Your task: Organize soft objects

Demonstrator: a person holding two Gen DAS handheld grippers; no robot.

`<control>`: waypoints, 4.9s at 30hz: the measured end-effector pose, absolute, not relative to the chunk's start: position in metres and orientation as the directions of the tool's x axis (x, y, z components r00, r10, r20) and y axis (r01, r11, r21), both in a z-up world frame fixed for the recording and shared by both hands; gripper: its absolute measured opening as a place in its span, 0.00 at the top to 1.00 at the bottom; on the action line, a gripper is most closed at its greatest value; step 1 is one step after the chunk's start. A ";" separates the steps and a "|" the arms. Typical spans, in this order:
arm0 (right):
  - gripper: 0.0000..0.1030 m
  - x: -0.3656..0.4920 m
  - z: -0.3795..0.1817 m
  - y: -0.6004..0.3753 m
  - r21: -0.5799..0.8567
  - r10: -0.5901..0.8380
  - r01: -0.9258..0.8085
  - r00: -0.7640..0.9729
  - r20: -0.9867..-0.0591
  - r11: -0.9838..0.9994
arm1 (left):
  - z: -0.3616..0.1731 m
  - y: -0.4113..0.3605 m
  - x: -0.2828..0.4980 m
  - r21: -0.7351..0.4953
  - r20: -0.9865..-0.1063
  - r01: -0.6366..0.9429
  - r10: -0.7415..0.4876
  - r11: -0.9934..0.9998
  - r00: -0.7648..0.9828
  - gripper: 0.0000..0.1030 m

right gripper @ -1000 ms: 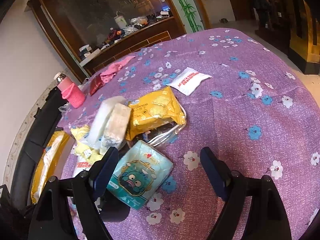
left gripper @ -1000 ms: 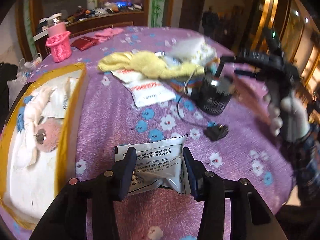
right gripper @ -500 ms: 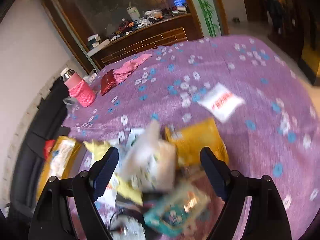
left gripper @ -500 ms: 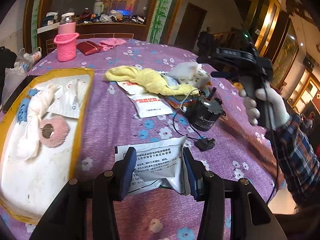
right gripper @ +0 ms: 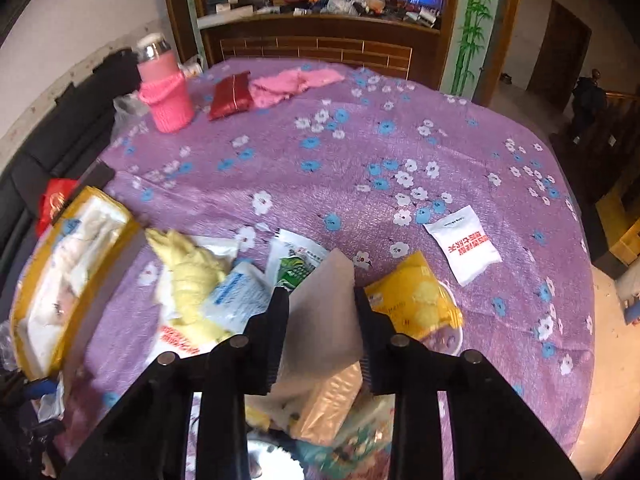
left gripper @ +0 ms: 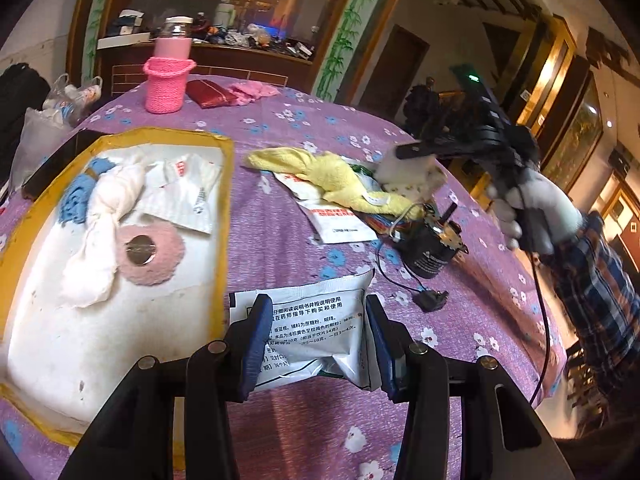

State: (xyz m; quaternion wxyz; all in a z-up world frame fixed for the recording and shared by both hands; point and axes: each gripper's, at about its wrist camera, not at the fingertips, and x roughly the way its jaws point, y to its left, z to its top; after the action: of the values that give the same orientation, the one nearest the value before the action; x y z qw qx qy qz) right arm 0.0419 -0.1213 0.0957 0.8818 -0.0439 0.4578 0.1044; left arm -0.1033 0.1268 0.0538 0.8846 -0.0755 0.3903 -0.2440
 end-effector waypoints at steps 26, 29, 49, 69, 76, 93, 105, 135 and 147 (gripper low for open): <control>0.86 -0.077 0.154 -0.079 0.195 0.434 -0.418 0.614 -0.660 0.887 | 0.040 0.093 -0.127 -0.285 -0.772 0.369 -0.440 0.885 0.460 0.45; 0.86 -0.093 0.148 -0.085 0.219 0.460 -0.434 0.596 -0.658 0.874 | 0.026 0.074 -0.114 -0.220 -0.811 0.319 -0.354 0.922 0.465 0.36; 0.86 -0.119 0.161 -0.062 0.297 0.578 -0.516 0.559 -0.594 0.804 | 0.078 0.120 -0.127 -0.306 -0.687 0.305 -0.431 0.902 0.585 0.65; 0.84 -0.058 0.049 0.149 0.501 0.661 -0.565 0.107 -0.743 0.655 | 0.028 0.281 -0.011 -0.291 -0.795 -0.116 -0.173 0.950 0.582 0.48; 0.69 -0.053 0.048 0.161 0.270 0.515 -0.605 0.276 -0.811 0.749 | 0.050 0.285 -0.044 -0.366 -0.720 -0.069 -0.236 0.928 0.653 0.48; 0.40 -0.089 0.113 0.000 0.230 0.496 -0.480 0.555 -0.668 0.847 | 0.045 0.304 -0.030 -0.443 -0.723 -0.055 -0.320 0.895 0.612 0.38; 0.35 -0.132 0.138 -0.128 0.177 0.348 -0.302 0.758 -0.551 0.937 | 0.130 0.288 -0.082 -0.457 -0.545 -0.072 -0.215 0.886 0.810 0.28; 0.00 -0.007 0.070 -0.251 0.425 0.316 -0.049 0.745 -0.587 0.904 | 0.013 0.013 -0.059 -0.081 -0.822 0.226 -0.193 0.971 0.536 0.18; 0.00 -0.010 0.061 -0.251 0.451 0.346 -0.055 0.723 -0.598 0.891 | 0.068 0.014 0.018 -0.212 -0.803 0.232 -0.305 0.949 0.512 0.18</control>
State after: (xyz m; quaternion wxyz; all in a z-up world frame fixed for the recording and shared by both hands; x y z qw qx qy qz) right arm -0.0104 -0.2515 0.0612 0.9052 0.2054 0.3552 0.1108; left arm 0.0175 0.0139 0.0681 0.8685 -0.0387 0.4694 -0.1545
